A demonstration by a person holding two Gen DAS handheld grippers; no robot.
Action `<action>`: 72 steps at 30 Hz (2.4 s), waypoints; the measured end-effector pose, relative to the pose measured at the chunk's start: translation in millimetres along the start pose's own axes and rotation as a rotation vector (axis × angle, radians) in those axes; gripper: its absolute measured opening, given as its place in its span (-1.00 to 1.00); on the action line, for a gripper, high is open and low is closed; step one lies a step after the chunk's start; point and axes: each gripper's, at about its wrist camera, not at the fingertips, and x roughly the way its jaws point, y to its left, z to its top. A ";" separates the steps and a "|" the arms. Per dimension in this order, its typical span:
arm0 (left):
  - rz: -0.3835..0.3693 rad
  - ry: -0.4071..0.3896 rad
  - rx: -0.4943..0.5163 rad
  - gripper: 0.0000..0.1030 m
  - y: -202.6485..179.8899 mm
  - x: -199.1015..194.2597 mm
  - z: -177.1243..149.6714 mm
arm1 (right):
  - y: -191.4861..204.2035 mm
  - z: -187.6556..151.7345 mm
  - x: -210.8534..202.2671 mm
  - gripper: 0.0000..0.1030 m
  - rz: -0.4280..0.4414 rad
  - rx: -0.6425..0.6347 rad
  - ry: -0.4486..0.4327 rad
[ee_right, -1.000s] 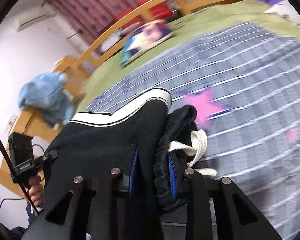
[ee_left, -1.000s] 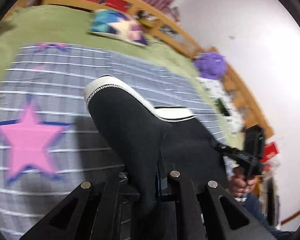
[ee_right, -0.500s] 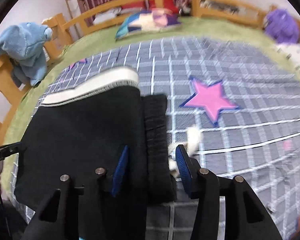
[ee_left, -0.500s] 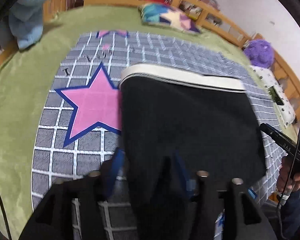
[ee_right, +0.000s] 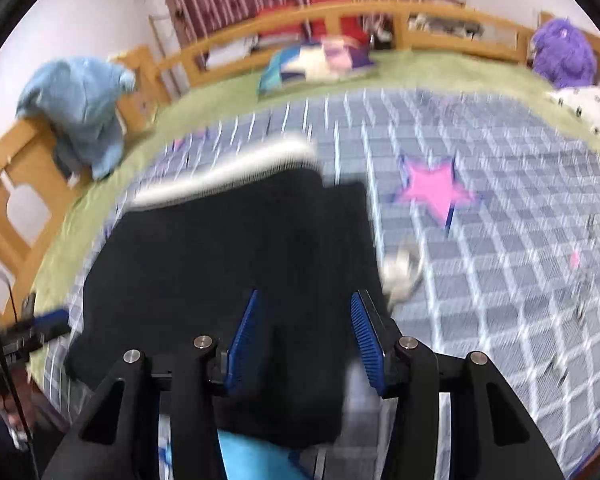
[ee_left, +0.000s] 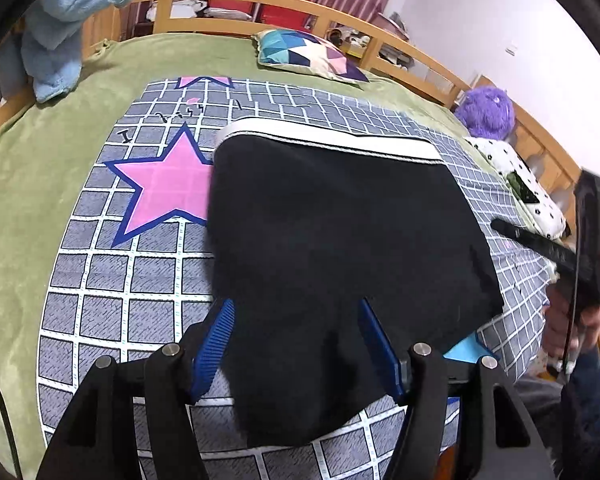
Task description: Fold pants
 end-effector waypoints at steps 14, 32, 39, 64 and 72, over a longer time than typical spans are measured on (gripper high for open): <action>-0.043 0.000 -0.081 0.21 6.0 10.9 6.9 | -27.7 43.2 33.8 -0.83 0.141 0.137 -0.029; -0.026 0.012 0.004 0.21 -11.0 2.5 12.7 | -47.7 7.0 37.0 -0.52 -0.041 0.166 0.016; 0.023 0.050 0.034 0.21 -30.3 16.8 -8.2 | -0.8 -18.2 -19.0 -0.53 -0.052 0.022 -0.027; 0.207 0.045 0.194 0.32 -54.8 143.7 108.8 | 13.9 62.6 107.9 -0.40 -0.087 -0.282 0.001; 0.160 0.044 0.147 0.33 -40.7 116.9 91.4 | 9.6 61.9 97.9 -0.36 -0.102 -0.227 -0.013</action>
